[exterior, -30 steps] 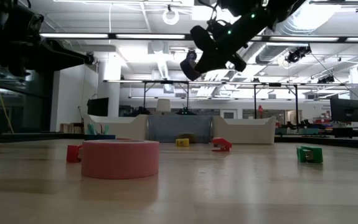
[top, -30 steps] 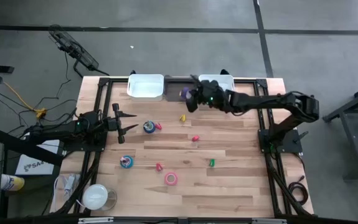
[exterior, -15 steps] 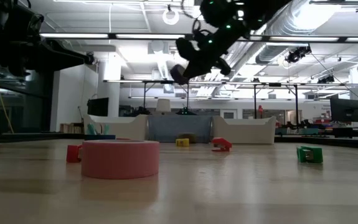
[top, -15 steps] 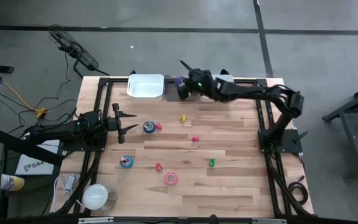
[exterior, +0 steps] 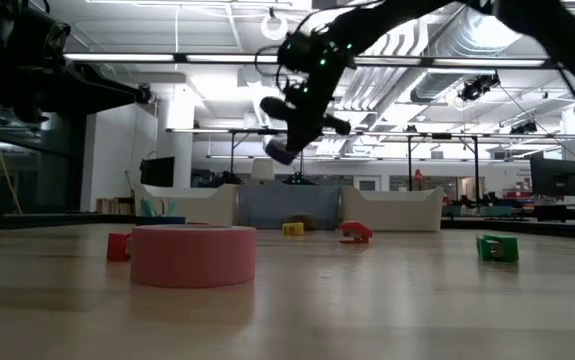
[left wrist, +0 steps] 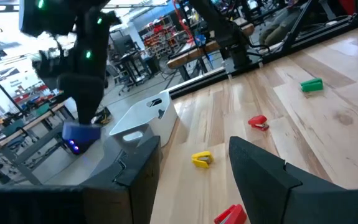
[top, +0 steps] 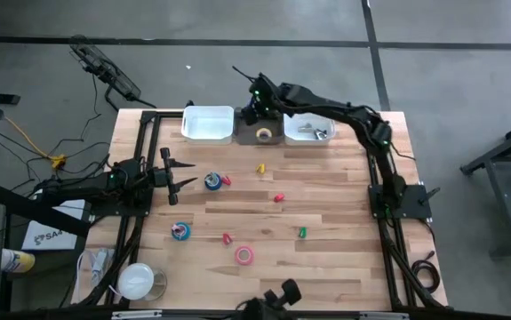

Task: Pick and place Stapler, Stapler remover, tape
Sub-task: Put the violet tape into the black bin, then put the top right red stapler into the left white bin

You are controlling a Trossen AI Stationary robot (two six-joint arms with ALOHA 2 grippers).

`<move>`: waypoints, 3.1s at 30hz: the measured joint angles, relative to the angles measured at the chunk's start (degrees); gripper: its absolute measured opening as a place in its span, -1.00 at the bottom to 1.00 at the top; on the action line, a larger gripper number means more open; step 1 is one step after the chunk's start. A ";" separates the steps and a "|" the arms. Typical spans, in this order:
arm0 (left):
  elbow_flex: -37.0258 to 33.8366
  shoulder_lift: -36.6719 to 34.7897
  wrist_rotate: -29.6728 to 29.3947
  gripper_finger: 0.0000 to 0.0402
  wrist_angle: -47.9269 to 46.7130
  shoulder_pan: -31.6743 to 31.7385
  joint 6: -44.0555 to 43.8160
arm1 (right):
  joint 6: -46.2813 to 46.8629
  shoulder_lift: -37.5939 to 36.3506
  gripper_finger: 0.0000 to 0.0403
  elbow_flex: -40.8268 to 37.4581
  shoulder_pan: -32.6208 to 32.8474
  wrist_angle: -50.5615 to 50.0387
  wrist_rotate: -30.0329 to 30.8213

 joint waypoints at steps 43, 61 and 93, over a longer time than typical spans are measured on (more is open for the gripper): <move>-0.01 0.00 0.00 -0.07 -0.01 0.00 0.00 | 0.94 11.07 -0.63 7.76 -1.74 -19.52 -12.15; 0.00 0.00 0.00 -0.07 -0.01 0.00 0.00 | -2.83 5.15 -0.60 7.76 -0.60 -20.37 -8.86; -0.01 0.02 0.00 -0.07 0.00 -0.01 0.00 | -20.68 0.62 0.08 7.62 20.73 -43.78 -3.04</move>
